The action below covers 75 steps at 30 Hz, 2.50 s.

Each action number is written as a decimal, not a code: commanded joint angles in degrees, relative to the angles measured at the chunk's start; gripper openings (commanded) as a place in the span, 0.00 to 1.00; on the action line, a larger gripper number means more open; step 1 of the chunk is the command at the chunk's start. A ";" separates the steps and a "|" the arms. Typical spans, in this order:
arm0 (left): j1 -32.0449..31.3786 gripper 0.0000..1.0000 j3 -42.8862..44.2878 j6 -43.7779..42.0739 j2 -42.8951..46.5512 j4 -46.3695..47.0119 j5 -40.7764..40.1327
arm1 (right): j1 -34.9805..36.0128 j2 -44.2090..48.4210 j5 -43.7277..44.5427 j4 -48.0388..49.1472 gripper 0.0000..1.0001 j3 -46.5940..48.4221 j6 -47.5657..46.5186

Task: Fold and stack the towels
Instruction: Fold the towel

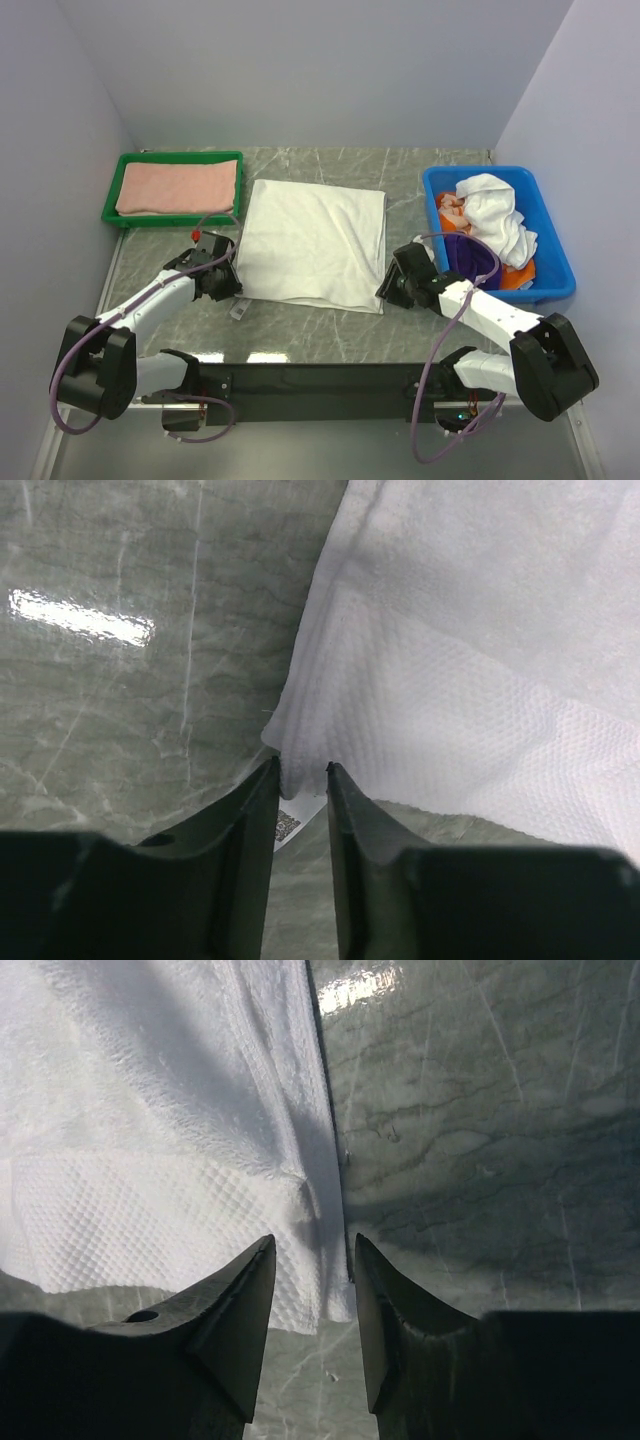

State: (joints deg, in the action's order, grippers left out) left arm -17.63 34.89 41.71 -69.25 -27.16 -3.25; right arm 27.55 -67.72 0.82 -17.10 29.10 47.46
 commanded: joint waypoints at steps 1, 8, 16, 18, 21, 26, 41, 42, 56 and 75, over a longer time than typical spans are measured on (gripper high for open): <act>-0.30 0.30 0.26 1.09 0.79 0.88 -1.24 | -0.57 0.58 0.06 1.11 0.43 -0.19 0.88; -0.30 0.24 0.52 1.35 0.17 1.41 -1.41 | -0.66 -0.30 -0.64 2.07 0.34 -0.28 0.35; -0.30 0.22 0.44 1.44 0.17 1.49 -1.59 | -0.74 -2.06 -2.49 3.30 0.28 0.52 -0.79; -0.30 0.22 0.61 1.44 0.09 1.49 -1.68 | -0.74 -2.85 -2.93 3.57 0.28 0.78 -0.97; -0.30 0.22 0.70 1.44 0.08 1.41 -1.85 | -0.74 -3.38 -3.89 3.92 0.27 0.87 -1.41; -0.30 0.18 0.96 1.79 -0.18 1.14 -2.73 | -0.66 -3.29 -2.59 2.25 0.07 1.75 -2.90; -0.30 0.01 0.61 5.13 0.17 -0.88 -8.44 | -3.47 0.14 2.43 -7.59 0.00 5.79 -8.79; -0.30 0.01 0.53 5.31 0.26 -1.14 -8.88 | -3.38 -0.13 2.08 -7.68 0.00 5.70 -8.88; -0.21 0.01 -1.14 8.29 -0.44 -1.50 -10.91 | -3.47 -5.22 0.50 -4.17 0.01 2.01 -8.44; -0.65 0.77 7.62 5.31 6.32 -8.70 -15.91 | -3.47 1.37 4.97 -7.60 0.47 13.51 -13.97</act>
State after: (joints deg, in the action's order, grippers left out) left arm -18.20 36.88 48.95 -65.06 -33.50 -15.46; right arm 24.47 -68.55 1.56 -25.43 36.56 36.47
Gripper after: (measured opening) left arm 0.758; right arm 0.465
